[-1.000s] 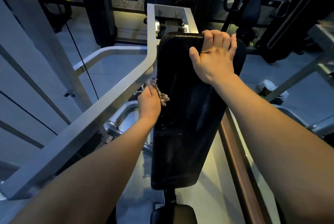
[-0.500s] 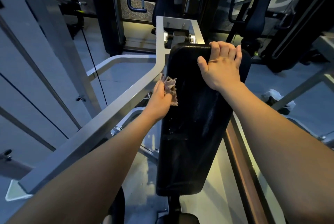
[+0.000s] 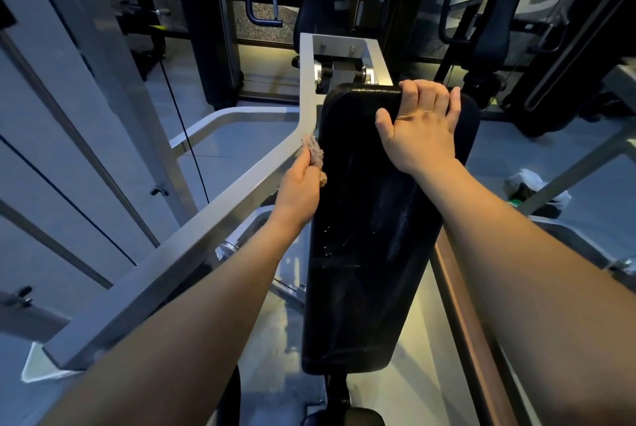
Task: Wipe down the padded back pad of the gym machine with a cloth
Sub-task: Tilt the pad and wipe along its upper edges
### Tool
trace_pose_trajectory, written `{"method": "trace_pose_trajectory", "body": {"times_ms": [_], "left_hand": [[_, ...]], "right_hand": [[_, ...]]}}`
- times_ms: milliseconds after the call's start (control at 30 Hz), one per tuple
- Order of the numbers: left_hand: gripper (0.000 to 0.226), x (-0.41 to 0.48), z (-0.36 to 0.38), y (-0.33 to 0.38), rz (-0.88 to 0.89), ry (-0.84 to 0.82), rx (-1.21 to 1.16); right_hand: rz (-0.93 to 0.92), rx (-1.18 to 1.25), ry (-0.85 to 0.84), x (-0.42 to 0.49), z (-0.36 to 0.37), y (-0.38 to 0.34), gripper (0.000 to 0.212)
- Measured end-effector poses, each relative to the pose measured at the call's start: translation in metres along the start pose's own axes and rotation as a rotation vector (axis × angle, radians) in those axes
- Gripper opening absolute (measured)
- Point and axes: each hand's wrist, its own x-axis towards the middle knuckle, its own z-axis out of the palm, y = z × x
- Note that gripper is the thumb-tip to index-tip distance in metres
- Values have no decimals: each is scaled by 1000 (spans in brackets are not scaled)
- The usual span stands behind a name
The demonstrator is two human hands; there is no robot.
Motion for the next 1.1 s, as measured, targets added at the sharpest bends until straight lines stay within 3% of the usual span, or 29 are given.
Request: {"method": "trace_pose_trajectory", "body": {"times_ms": [233,300,400,533,700,800,900,1100], "left_hand": [[65,3,-5,-6,205,-32,3],[56,-5,2,-25,180,22,0],[22,-28,17,-72,119,78,95],[31,-43,18,-86,-55,98,160],[41,-11,4,-25,35,171,-106],[39,2,-4,-16,172,121,191],[20,-13,5,-50,83,105,471],[31,-32,8,-69,-118,46,440]], "right_hand": [[6,-11,11,1,2,0,64],[10,-6,15,0,3,-1,64],[13,-2,24,0,3,-2,65],[18,-9,-6,1,1,-4,65],[7,16,0,-1,-1,0,64],[12,8,-6,-2,0,-1,64],[15,9,10,0,1,-1,64],[3,23,31,-1,3,-1,62]]}}
